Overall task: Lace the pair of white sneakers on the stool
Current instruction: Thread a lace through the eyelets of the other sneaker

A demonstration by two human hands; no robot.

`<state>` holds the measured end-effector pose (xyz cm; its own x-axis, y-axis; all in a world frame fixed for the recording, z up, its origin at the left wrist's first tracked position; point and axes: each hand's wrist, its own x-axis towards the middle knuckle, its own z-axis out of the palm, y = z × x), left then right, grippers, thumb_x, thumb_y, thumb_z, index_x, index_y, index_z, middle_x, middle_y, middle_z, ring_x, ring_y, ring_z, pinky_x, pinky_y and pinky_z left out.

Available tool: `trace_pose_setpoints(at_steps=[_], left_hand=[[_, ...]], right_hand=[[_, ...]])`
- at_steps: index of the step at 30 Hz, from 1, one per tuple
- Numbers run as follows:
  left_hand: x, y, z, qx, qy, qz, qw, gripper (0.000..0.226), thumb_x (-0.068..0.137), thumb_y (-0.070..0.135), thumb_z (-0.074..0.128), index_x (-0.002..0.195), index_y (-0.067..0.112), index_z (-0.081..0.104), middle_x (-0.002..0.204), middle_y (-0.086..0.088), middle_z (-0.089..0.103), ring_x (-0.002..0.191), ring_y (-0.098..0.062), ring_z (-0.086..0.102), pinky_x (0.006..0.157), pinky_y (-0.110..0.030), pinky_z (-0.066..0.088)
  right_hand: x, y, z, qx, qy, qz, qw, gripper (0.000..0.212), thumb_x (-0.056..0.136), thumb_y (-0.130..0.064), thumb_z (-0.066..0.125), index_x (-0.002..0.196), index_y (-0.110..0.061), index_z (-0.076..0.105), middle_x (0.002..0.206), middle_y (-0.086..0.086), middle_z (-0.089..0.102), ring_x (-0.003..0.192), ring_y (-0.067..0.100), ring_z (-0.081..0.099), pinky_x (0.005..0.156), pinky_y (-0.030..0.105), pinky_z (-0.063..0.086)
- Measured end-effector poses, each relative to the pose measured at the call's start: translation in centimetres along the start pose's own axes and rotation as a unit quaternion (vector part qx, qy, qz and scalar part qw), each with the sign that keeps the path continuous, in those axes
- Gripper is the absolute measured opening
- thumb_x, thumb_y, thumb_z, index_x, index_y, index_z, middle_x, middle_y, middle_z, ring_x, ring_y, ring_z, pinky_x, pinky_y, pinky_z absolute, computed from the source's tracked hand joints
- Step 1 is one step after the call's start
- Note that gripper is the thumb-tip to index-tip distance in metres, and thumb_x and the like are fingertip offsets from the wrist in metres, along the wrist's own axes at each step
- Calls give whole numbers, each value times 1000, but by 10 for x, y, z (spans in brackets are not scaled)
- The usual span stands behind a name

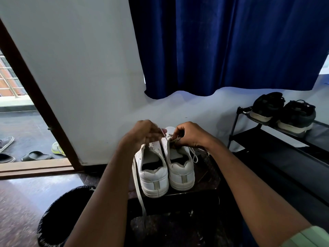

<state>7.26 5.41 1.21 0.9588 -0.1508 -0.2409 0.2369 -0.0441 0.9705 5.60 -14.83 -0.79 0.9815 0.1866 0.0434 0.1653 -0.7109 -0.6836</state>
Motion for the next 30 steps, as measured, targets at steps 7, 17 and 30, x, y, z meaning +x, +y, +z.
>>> trace_pose_setpoints(at_steps=[7,17,30], left_hand=[[16,-14,5,410,92,166,892,26,94,8,53,93,13,78,85,1,69,77,-18,61,71,-25,46],[15,-13,18,217,93,252,939,42,107,29,49,72,8,56,74,-10,57,67,-21,51,63,-28,39],[32,-32,4,554,68,229,797,46,100,52,55,72,19,69,65,4,64,58,-12,58,56,-26,43]], right_hand=[[0,3,-12,69,157,13,985,25,74,-3,76,90,-22,77,80,-1,71,70,11,64,65,26,53],[6,0,-9,157,320,17,934,41,96,-46,68,75,-11,69,69,2,71,51,13,67,57,28,55],[7,-3,10,163,125,-24,978,24,79,5,82,90,-15,79,84,2,78,83,18,76,76,32,65]])
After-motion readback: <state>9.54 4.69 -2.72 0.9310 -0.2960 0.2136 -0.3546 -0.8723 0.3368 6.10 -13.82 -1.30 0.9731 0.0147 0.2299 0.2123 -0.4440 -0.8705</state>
